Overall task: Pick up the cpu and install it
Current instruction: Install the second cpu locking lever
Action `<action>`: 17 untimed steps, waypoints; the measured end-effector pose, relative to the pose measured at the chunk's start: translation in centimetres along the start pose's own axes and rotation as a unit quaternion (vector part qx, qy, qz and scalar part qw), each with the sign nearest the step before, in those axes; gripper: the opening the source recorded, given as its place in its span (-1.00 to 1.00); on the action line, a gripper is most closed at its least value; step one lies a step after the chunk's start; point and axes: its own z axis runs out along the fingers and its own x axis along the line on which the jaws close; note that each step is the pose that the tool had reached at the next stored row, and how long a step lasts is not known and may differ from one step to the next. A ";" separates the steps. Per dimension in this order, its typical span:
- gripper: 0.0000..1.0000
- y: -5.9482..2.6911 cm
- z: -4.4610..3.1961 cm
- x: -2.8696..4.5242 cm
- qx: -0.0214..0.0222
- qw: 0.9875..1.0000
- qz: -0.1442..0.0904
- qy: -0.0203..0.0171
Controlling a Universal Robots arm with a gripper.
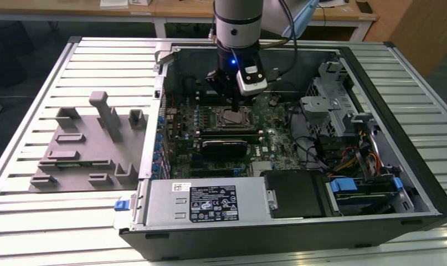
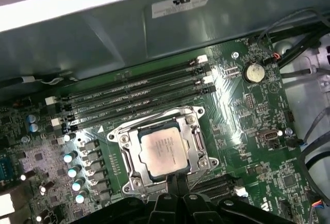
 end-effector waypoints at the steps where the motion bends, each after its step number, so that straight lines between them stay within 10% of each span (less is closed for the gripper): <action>1: -0.79 -0.08 0.00 -0.03 0.000 1.000 0.000 0.000; 17: -0.79 -2.40 0.17 -0.71 0.000 1.000 -0.001 0.000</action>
